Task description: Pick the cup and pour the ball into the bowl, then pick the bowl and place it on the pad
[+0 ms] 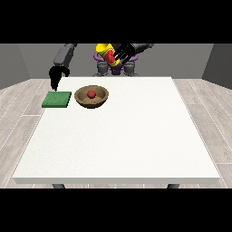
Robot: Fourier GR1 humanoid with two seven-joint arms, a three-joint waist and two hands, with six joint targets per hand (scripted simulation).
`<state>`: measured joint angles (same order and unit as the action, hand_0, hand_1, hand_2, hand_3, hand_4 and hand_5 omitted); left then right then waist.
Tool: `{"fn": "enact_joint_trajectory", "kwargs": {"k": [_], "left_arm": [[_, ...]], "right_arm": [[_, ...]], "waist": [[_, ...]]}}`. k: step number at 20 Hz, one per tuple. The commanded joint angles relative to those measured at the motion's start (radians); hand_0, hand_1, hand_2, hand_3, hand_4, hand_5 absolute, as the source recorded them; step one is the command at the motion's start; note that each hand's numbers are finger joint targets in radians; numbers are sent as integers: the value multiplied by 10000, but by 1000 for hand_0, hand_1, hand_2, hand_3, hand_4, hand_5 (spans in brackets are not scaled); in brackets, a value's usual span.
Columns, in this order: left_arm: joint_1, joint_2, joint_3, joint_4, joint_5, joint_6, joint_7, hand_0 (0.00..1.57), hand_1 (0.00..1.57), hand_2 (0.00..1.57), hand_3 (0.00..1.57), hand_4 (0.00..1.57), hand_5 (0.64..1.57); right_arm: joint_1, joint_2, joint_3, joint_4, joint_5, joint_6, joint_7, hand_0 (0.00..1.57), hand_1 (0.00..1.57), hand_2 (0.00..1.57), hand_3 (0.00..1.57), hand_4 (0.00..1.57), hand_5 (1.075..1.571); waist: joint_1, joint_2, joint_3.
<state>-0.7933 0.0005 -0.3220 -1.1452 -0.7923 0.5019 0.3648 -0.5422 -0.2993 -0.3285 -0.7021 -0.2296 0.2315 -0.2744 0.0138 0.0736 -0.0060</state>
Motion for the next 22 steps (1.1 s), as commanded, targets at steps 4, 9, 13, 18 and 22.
{"fn": "enact_joint_trajectory", "kwargs": {"k": [4,9,13,18,22], "left_arm": [[2022,-4,825,-1157,4111,336,-2118,0,0,0,0,621,1568],[3179,216,1488,-805,5927,-1350,-4014,0,0,0,0,0,727],[3377,99,1577,-616,5929,-1759,-4254,0,0,0,0,0,729],[3190,49,1802,-675,5938,-2113,-4174,0,0,0,0,0,743],[3570,289,2038,-826,6221,-2753,-4870,0,0,0,0,0,744]], "right_arm": [[-770,864,238,-468,-129,-795,916,0,0,0,0,571,1571],[-627,1149,574,-1005,106,-1463,1412,0,0,0,0,0,1570],[58,1807,836,-759,263,-1865,878,0,0,0,0,0,1571],[91,1248,534,-323,65,-1699,507,0,0,0,0,0,1570],[69,1357,508,61,-23,-1912,373,0,0,0,0,0,1571]], "waist": [[-97,933,-6],[-210,689,42],[58,465,59],[245,681,63],[544,626,62]]}}
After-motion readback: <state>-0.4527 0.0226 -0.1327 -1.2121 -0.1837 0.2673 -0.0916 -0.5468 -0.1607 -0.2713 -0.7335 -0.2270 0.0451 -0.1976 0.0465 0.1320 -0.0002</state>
